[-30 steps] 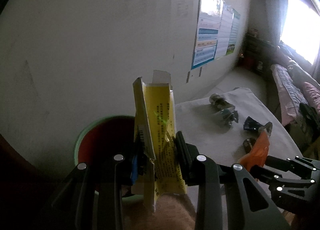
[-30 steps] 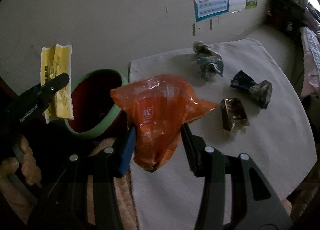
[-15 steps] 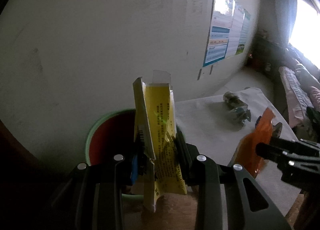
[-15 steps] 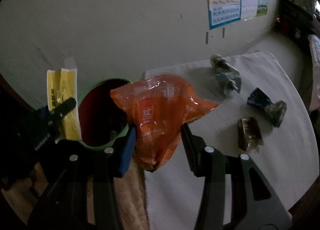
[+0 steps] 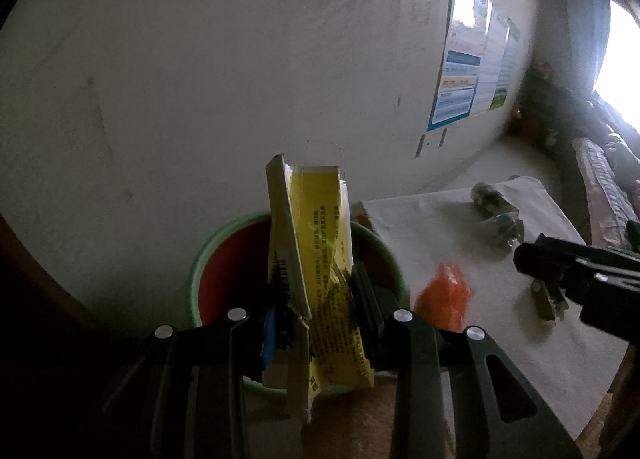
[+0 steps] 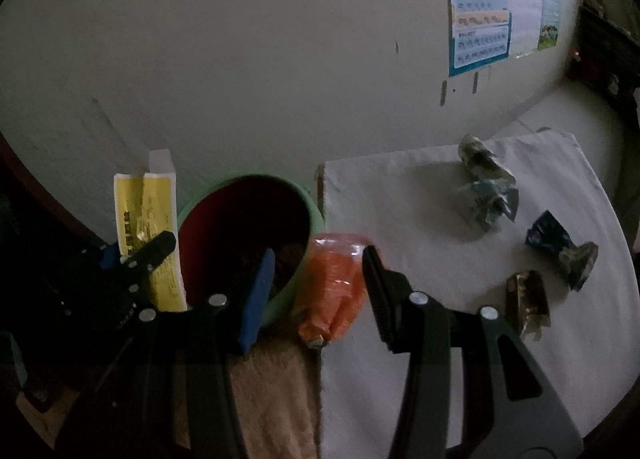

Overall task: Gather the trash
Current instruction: 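Drop the orange bag into the bucket with the right gripper while the left holds the yellow box above it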

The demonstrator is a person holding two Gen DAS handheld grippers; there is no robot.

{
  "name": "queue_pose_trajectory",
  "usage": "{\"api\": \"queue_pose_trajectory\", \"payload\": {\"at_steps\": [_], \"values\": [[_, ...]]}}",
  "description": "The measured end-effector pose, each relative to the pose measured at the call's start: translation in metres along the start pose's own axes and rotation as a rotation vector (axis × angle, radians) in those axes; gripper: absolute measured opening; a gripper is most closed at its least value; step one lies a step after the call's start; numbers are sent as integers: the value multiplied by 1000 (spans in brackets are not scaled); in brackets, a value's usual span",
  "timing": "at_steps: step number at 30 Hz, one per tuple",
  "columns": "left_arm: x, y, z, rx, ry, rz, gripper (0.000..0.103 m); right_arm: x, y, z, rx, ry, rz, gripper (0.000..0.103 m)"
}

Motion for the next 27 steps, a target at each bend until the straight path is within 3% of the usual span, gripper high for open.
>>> {"api": "queue_pose_trajectory", "payload": {"at_steps": [1, 7, 10, 13, 15, 18, 20, 24, 27], "values": [[0, 2, 1, 3, -2, 2, 30, 1, 2, 1, 0, -6, 1, 38], [-5, 11, 16, 24, -34, 29, 30, -8, 20, -2, 6, -9, 71, 39], [-7, 14, 21, 31, -46, 36, 30, -27, 40, -15, -13, 41, 126, 55], [-8, 16, 20, 31, -43, 43, 30, -44, 64, -16, 46, 105, 202, 56], [-9, 15, 20, 30, -41, 43, 30, -50, 78, -14, 60, 125, 232, 64], [-9, 14, 19, 29, -35, 42, 30, -61, 102, -13, 75, 154, 288, 64], [-11, 14, 19, 32, -30, 45, 30, -66, 111, -13, 88, 166, 307, 48], [-15, 16, 20, 37, -25, 57, 31, -72, 112, -21, 99, 190, 301, 30], [-17, 19, 20, 40, -23, 62, 31, -68, 96, -26, 90, 179, 257, 28]]}}
Point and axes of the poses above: each gripper's, at about its wrist camera, not at the fingertips, and y roughly the way its jaws point, z to its left, x to its top, the point moved 8 cm from there along y, roughly the way its jaws point, and after that the axes turned 4 degrees about -y, right-handed, at the moved point
